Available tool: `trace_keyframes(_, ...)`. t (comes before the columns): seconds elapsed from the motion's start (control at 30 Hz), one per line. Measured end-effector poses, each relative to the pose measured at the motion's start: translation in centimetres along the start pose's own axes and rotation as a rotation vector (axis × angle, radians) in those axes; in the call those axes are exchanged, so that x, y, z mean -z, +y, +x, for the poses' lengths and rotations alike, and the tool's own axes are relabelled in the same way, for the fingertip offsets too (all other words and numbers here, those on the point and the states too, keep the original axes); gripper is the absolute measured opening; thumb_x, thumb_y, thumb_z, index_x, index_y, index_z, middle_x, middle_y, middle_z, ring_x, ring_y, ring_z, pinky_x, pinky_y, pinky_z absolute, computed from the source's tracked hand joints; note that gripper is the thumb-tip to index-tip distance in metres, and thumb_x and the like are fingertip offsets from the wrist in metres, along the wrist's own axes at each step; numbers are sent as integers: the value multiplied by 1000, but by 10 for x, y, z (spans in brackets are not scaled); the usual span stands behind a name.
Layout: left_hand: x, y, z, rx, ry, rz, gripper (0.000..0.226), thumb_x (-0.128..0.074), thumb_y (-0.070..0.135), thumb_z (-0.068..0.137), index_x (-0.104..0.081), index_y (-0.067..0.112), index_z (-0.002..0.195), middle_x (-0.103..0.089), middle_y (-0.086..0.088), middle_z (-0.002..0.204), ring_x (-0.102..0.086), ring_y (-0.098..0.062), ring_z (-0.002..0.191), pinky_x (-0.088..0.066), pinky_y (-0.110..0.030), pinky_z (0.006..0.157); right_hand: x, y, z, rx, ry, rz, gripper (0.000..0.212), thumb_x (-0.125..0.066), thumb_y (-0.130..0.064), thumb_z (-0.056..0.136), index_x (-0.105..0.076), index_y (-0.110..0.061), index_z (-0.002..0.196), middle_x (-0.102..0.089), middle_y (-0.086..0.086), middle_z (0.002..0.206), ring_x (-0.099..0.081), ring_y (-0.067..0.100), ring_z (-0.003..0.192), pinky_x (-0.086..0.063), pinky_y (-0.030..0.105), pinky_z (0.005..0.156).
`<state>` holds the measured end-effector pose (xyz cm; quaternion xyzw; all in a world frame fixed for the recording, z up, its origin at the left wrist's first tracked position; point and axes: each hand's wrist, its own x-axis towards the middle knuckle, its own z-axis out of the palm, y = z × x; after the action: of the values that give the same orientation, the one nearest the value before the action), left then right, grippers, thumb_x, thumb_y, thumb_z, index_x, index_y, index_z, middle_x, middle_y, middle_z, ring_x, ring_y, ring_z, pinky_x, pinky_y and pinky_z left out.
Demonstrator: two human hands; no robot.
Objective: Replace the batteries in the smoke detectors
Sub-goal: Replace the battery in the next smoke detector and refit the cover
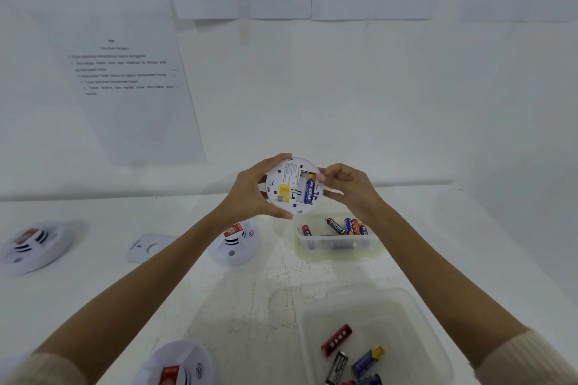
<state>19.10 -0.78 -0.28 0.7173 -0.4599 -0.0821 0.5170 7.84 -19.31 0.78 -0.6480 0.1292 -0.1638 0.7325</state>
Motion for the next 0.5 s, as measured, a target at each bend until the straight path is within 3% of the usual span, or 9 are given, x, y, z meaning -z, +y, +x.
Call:
trace_keyframes(0.1, 5, -2, -1, 17, 5, -7, 98, -91, 7, 49, -43, 39, 127, -51, 7, 131, -55, -16, 113, -56, -20, 73, 15, 13, 1, -80, 111, -106, 14, -68, -1, 80, -59, -11, 78, -64, 6, 85, -61, 16, 80, -56, 27, 72)
trace_keyframes(0.2, 6, -4, -4, 21, -6, 7, 97, -91, 8, 49, -42, 40, 127, -50, 6, 132, -53, -17, 115, -56, -21, 75, 22, 30, 0, -46, 77, -769, 8, -68, -9, 80, -67, -13, 87, -69, 7, 90, -63, 14, 79, -51, 26, 78)
trace_keyframes(0.3, 1, -5, -5, 21, -20, 17, 97, -91, 7, 49, -42, 39, 126, -50, 11, 130, -53, -16, 115, -55, -18, 76, 15, 41, -1, 5, -105, -1259, 25, -66, -9, 80, -67, -13, 105, -68, 6, 104, -63, 17, 92, -46, 23, 79)
trace_keyframes(0.5, -4, -5, -6, 34, -40, 5, 96, -91, 7, 49, -43, 39, 127, -49, 7, 132, -51, -18, 116, -56, -23, 77, 6, 45, 9, 42, -168, -1455, 30, -66, -1, 77, -69, -14, 104, -66, 11, 106, -64, 23, 91, -50, 27, 79)
